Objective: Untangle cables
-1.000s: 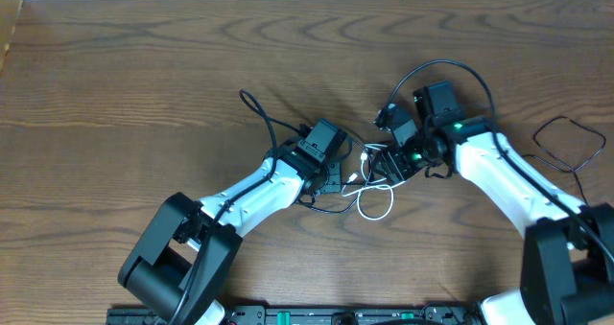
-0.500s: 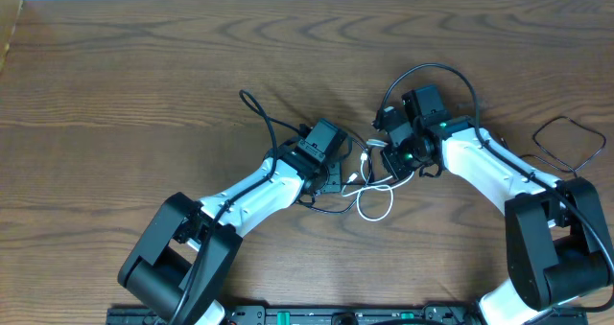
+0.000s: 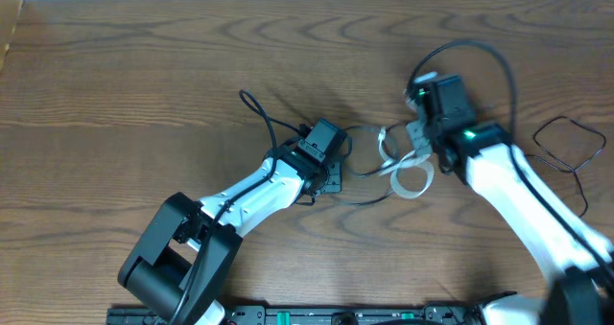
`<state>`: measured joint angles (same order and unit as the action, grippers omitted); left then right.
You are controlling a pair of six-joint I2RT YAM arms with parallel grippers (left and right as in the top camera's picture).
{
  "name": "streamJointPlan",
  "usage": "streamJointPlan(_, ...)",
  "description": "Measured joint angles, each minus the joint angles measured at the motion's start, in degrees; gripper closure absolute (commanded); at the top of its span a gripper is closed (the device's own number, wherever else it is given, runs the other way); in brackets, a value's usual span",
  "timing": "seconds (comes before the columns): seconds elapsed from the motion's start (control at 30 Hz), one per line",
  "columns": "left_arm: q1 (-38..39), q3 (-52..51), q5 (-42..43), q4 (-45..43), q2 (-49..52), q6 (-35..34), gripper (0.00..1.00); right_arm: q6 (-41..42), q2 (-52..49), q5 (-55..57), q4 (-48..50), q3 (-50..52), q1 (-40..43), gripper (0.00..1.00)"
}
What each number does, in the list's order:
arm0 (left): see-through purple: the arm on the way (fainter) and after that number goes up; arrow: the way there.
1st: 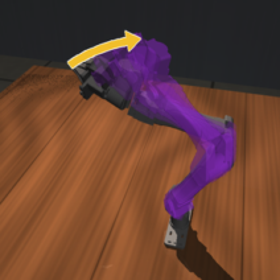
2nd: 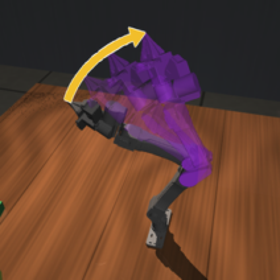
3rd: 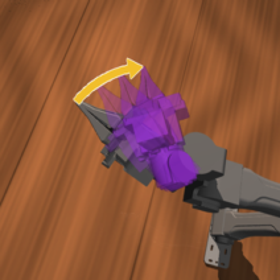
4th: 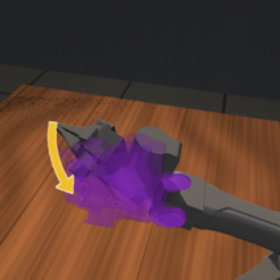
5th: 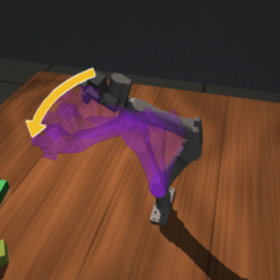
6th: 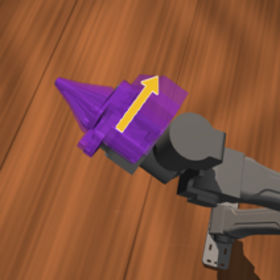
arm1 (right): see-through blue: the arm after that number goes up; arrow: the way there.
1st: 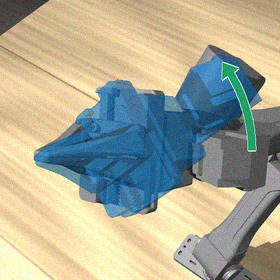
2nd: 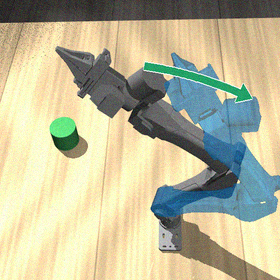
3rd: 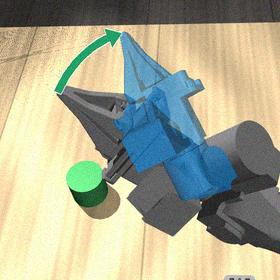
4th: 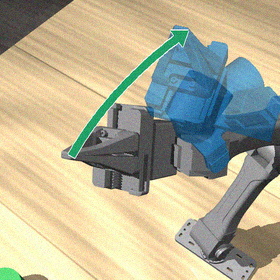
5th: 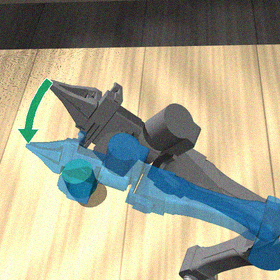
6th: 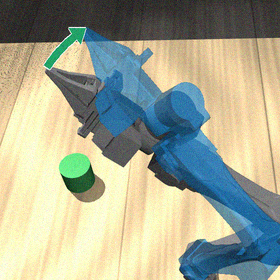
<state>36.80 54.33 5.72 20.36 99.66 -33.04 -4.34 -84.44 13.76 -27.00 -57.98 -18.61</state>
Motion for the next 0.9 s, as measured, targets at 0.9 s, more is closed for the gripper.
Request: streamJointPlan(0.9, 0.0, 0.0, 0.02, 0.0, 0.0, -0.02, 0.77, -0.02, 25.44, 12.83, 9.16, -0.35, 0.0, 0.99)
